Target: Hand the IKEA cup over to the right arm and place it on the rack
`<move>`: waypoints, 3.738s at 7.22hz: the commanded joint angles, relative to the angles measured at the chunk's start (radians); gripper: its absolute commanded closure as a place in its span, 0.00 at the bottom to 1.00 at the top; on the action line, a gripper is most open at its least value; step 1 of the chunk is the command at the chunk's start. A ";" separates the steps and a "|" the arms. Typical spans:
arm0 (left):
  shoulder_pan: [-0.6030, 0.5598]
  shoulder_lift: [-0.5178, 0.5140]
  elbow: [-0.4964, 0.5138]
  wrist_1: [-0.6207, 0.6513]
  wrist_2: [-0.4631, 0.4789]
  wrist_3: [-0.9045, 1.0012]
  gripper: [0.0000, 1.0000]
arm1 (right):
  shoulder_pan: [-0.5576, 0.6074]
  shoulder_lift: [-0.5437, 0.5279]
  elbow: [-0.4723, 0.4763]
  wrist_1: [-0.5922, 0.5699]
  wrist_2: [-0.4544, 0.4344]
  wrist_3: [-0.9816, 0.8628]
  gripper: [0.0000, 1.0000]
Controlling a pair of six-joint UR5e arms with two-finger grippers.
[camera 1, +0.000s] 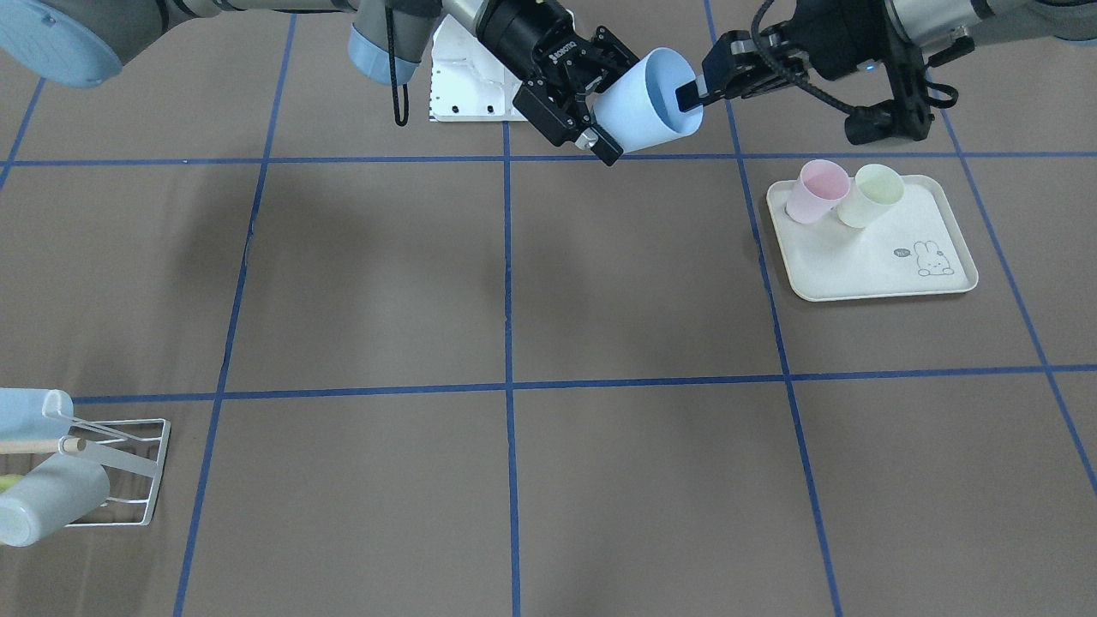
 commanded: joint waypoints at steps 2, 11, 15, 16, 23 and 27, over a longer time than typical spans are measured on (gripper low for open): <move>0.001 0.000 -0.002 0.000 0.000 0.000 1.00 | -0.014 0.002 0.002 0.000 -0.033 0.000 0.12; 0.001 0.000 -0.002 -0.002 0.000 0.001 1.00 | -0.017 -0.003 0.015 -0.003 -0.036 -0.021 0.32; 0.001 0.002 0.000 -0.006 0.000 0.006 0.00 | -0.017 -0.008 0.015 -0.008 -0.036 -0.021 0.42; -0.002 0.002 0.001 -0.008 0.000 0.011 0.00 | -0.015 -0.011 0.015 -0.009 -0.034 -0.021 0.43; -0.099 0.148 -0.009 -0.009 0.288 0.407 0.00 | 0.073 -0.015 0.238 -0.743 -0.024 -0.003 0.52; -0.103 0.363 -0.005 -0.002 0.465 0.908 0.00 | 0.317 -0.085 0.283 -1.080 0.292 -0.240 0.56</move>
